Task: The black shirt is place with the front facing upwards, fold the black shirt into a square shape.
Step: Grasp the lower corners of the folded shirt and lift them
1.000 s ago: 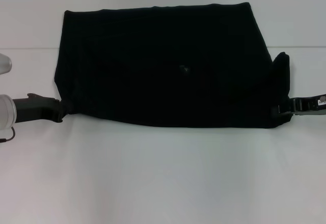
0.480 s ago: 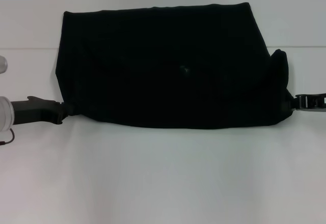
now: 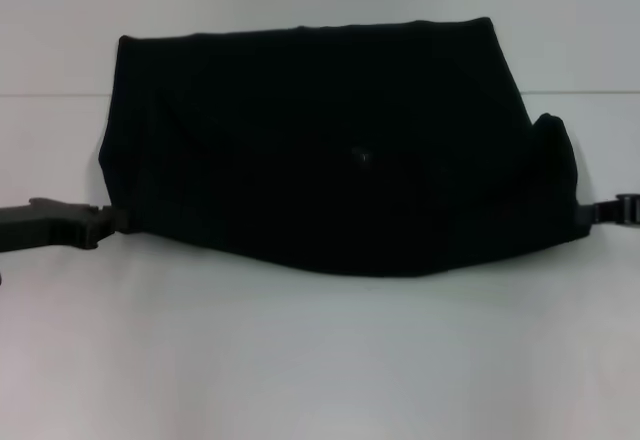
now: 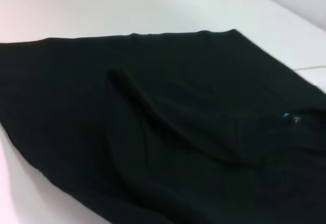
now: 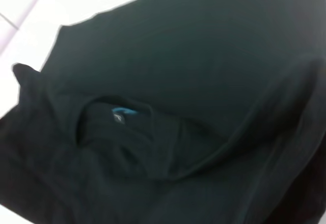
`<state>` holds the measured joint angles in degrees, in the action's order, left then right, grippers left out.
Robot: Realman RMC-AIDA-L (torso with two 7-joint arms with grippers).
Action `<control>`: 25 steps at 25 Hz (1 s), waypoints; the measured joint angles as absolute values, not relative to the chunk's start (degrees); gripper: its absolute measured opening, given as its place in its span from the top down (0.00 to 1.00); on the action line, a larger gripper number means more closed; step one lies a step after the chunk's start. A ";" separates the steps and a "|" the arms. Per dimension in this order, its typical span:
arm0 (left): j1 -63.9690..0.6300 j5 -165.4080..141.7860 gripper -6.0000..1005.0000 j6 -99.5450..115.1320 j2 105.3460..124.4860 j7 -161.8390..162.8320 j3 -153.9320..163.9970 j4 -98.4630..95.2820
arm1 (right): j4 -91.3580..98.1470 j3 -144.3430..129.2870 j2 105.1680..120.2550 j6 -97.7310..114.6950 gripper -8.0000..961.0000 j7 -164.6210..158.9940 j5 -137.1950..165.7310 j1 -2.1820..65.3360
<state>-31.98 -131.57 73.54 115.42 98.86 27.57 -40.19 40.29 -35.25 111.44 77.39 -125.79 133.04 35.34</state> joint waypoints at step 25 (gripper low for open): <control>-22.71 -135.54 0.95 104.17 112.71 100.20 25.96 -39.99 | 48.03 -23.59 112.85 100.97 0.98 -110.67 132.91 19.15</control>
